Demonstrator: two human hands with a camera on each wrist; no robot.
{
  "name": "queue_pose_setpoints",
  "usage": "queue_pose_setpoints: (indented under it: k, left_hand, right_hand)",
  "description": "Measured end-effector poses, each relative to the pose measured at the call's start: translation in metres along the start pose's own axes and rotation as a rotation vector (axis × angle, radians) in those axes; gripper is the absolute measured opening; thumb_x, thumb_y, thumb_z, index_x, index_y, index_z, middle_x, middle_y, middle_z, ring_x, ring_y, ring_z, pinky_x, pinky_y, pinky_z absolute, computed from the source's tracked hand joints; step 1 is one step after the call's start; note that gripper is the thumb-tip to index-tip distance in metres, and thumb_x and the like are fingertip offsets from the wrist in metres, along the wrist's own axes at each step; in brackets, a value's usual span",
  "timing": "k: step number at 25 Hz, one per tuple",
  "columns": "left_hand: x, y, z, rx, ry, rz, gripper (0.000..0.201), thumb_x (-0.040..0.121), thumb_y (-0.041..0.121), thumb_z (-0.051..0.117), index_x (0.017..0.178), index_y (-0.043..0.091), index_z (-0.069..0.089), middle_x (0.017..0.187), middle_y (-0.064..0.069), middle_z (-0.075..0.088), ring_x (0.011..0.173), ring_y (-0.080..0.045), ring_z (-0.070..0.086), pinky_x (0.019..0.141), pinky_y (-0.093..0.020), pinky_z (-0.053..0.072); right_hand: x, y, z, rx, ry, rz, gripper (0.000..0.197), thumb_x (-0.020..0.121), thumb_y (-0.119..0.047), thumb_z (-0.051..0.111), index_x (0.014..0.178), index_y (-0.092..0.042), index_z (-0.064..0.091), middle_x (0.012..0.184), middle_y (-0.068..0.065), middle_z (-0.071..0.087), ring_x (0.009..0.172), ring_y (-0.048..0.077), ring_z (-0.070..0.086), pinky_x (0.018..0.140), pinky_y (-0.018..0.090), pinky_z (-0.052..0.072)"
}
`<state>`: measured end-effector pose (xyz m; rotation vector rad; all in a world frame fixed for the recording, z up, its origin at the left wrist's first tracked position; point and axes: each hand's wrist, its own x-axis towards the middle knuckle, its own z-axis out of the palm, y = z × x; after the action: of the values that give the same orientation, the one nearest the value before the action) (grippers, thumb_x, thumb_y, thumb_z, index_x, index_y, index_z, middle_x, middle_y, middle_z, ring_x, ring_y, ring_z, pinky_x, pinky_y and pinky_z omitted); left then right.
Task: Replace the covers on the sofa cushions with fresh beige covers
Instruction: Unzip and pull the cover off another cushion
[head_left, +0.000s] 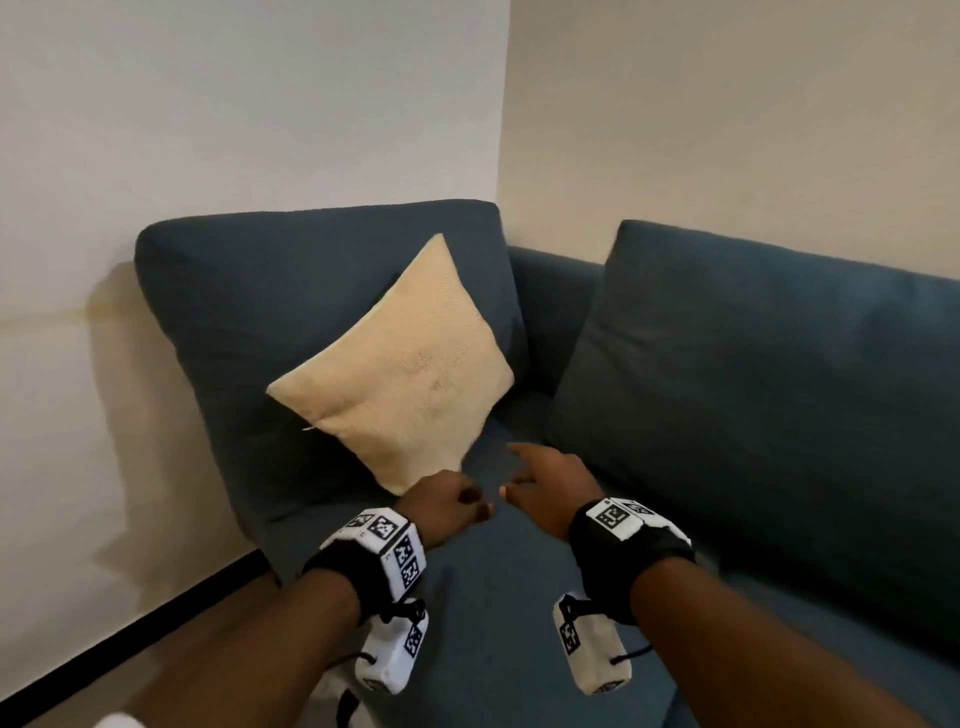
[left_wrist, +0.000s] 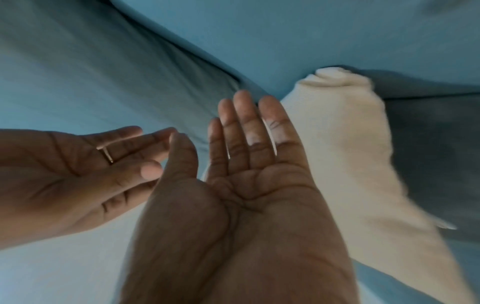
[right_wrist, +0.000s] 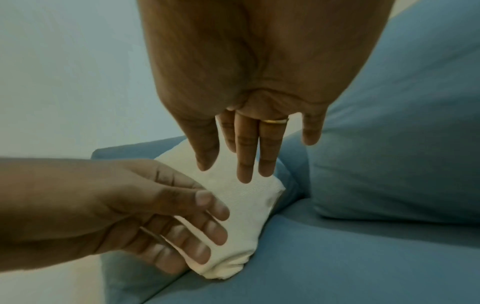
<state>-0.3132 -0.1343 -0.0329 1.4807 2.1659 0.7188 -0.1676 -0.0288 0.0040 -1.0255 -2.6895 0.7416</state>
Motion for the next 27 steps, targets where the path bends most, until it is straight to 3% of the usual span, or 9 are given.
queue_pose_setpoints:
  k: [3,6,10,12,15,18,21,25,27]
  left_hand:
    - [-0.012,0.087,0.049,0.104,-0.103,0.225,0.032,0.093,0.039,0.062,0.086,0.009,0.071,0.087,-0.013,0.071,0.079,-0.023,0.064,0.065,-0.031,0.041]
    - [-0.034,0.183,0.126,0.01,-0.21,0.388,0.022,0.09,0.03,0.071,0.101,0.011,0.075,0.094,-0.006,0.075,0.085,-0.018,0.068,0.076,-0.03,0.052]
    - [-0.089,0.311,0.249,0.056,-0.435,0.632,0.02,0.089,0.032,0.071,0.097,0.015,0.075,0.08,-0.002,0.07,0.086,-0.026,0.07,0.078,-0.038,0.055]
    - [-0.12,0.36,0.297,0.058,-0.507,0.694,0.023,0.089,0.034,0.07,0.102,0.016,0.073,0.09,-0.003,0.072,0.091,-0.026,0.069,0.082,-0.038,0.054]
    - [-0.162,0.409,0.361,0.151,-0.517,0.655,0.045,0.088,0.046,0.068,0.126,0.022,0.062,0.122,-0.002,0.067,0.11,-0.023,0.063,0.091,-0.035,0.05]
    - [-0.183,0.414,0.41,0.163,-0.571,0.498,0.065,0.089,0.051,0.064,0.143,0.023,0.041,0.137,-0.005,0.057,0.117,-0.029,0.059,0.095,-0.037,0.049]
    - [-0.18,0.405,0.441,-0.02,-0.569,0.321,0.061,0.089,0.051,0.064,0.139,0.023,0.041,0.13,-0.001,0.06,0.109,-0.026,0.062,0.089,-0.037,0.052]
    - [-0.163,0.399,0.469,-0.205,-0.633,0.078,0.052,0.093,0.055,0.057,0.123,0.013,0.056,0.111,-0.01,0.069,0.089,-0.029,0.068,0.067,-0.033,0.054]
    - [-0.155,0.395,0.481,-0.292,-0.677,0.025,0.047,0.093,0.048,0.061,0.12,0.008,0.061,0.105,-0.014,0.071,0.081,-0.03,0.068,0.06,-0.032,0.053]
  right_hand:
    - [-0.085,0.056,-0.031,0.024,0.055,0.15,0.059,0.087,-0.036,0.067,0.143,-0.027,0.05,0.121,0.0,0.071,0.121,0.023,0.06,0.105,0.038,0.046]
    - [-0.209,0.127,-0.071,0.06,0.15,0.343,0.056,0.09,-0.034,0.068,0.142,-0.022,0.052,0.121,0.002,0.071,0.119,0.02,0.062,0.1,0.027,0.045]
    - [-0.369,0.209,-0.112,0.057,0.27,0.617,0.05,0.091,-0.029,0.067,0.138,-0.019,0.056,0.121,0.005,0.071,0.118,0.023,0.063,0.099,0.031,0.046]
    - [-0.428,0.238,-0.123,0.035,0.317,0.706,0.048,0.091,-0.028,0.067,0.136,-0.017,0.058,0.122,0.006,0.07,0.118,0.024,0.063,0.1,0.033,0.047]
    - [-0.513,0.278,-0.13,-0.024,0.364,0.85,0.049,0.092,-0.032,0.066,0.139,-0.021,0.055,0.136,0.003,0.061,0.124,0.023,0.057,0.102,0.035,0.046]
    - [-0.569,0.321,-0.115,-0.187,0.091,1.014,0.066,0.093,-0.04,0.064,0.152,-0.033,0.035,0.165,0.004,0.019,0.15,0.033,0.019,0.117,0.054,0.03]
    - [-0.59,0.353,-0.1,-0.223,-0.145,1.029,0.09,0.091,-0.045,0.065,0.156,-0.046,0.002,0.164,0.0,-0.025,0.15,0.038,-0.019,0.113,0.072,0.012]
    - [-0.593,0.373,-0.085,-0.196,-0.178,0.963,0.092,0.093,-0.052,0.061,0.153,-0.051,-0.01,0.162,0.0,-0.03,0.148,0.039,-0.023,0.113,0.072,0.01]
    - [-0.595,0.377,-0.083,-0.194,-0.162,0.946,0.09,0.093,-0.054,0.059,0.152,-0.052,-0.009,0.162,-0.002,-0.029,0.149,0.038,-0.021,0.114,0.07,0.012]
